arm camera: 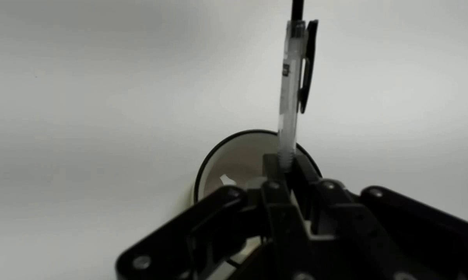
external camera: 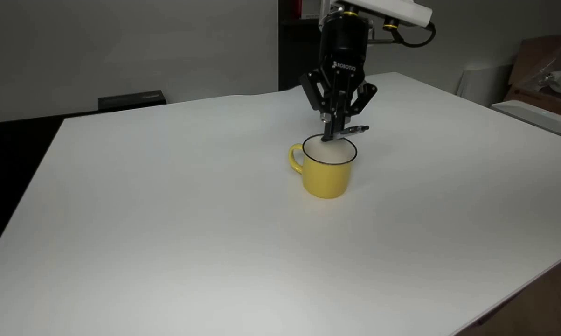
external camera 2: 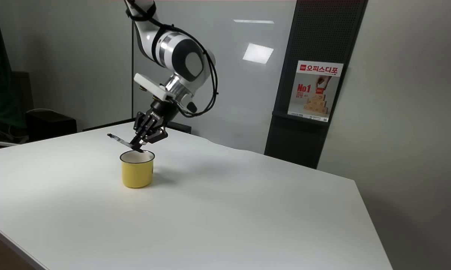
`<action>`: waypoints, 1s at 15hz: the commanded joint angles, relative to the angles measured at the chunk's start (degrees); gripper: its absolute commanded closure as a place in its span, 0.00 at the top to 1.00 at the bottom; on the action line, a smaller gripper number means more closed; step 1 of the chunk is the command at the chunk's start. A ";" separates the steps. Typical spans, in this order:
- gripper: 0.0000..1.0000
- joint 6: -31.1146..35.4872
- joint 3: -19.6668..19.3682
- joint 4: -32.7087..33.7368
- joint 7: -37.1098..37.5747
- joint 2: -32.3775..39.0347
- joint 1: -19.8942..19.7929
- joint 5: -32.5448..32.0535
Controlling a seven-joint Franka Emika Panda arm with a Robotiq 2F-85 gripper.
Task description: Put the pen in the cup
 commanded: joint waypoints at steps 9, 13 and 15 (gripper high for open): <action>0.43 -5.41 -0.43 6.76 7.02 4.16 -1.05 4.11; 0.72 -6.12 -0.58 7.03 7.30 4.02 -1.30 4.65; 0.85 -5.12 -0.70 6.66 6.93 3.44 -1.11 4.63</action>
